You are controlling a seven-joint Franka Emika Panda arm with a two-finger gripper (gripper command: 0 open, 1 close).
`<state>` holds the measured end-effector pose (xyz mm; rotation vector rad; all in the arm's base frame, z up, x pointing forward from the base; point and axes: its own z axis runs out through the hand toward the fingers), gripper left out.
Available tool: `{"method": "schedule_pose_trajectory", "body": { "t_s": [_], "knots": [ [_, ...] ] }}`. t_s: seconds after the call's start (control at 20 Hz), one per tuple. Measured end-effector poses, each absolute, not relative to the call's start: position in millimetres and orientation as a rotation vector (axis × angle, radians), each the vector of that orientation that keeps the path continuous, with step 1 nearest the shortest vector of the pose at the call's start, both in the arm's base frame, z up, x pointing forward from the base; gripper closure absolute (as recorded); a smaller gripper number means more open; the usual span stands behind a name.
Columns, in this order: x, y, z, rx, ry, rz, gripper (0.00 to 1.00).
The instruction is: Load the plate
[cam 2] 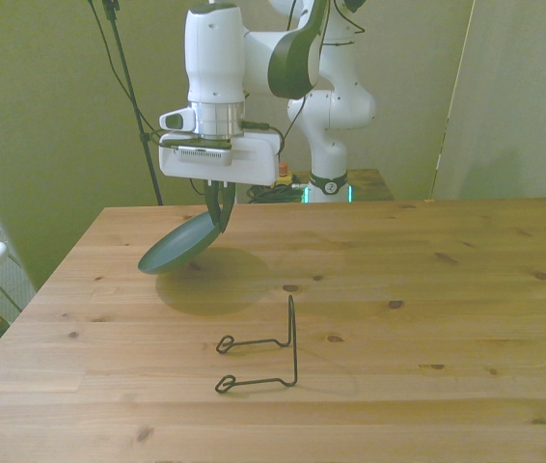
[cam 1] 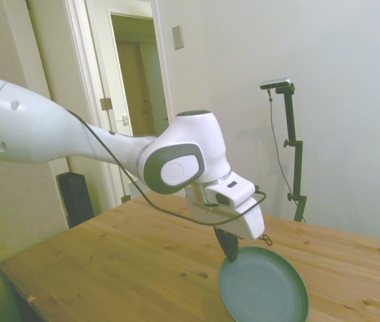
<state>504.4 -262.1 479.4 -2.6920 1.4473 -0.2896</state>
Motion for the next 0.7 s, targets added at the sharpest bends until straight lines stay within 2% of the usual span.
{"method": "schedule_pose_trajectory", "body": {
  "t_s": [0.35,0.7],
  "knots": [
    [509.4,-261.9,535.8,-2.709,1.133,-0.4,1.0],
    [519.6,-255.4,541.8,-2.692,0.866,-0.384,1.0]
  ]
}}
